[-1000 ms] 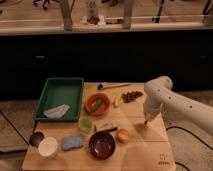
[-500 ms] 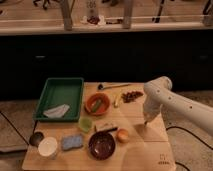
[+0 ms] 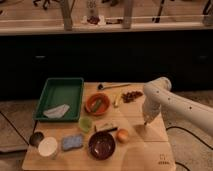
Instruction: Place fork in table surface
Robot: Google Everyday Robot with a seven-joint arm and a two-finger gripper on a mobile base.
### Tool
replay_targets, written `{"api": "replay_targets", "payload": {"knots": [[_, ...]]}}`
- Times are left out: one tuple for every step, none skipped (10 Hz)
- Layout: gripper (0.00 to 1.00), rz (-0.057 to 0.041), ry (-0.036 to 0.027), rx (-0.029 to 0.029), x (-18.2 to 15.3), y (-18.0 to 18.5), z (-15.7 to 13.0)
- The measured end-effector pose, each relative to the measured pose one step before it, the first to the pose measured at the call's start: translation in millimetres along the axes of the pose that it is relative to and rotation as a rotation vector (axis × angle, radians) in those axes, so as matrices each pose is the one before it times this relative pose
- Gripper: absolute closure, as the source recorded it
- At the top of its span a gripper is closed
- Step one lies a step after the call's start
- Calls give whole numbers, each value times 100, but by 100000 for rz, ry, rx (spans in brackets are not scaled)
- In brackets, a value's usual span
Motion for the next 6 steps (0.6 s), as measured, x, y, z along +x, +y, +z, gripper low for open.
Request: {"api": "replay_targets", "payload": {"knots": [[97, -304, -91, -76, -112, 23, 29], [97, -382, -58, 71, -120, -51, -14], [97, -332, -104, -146, -114, 20, 54], [97, -395, 3, -38, -100, -29, 11], [97, -254, -47, -56, -77, 17, 22], [97, -425, -124, -75, -122, -40, 34]]}}
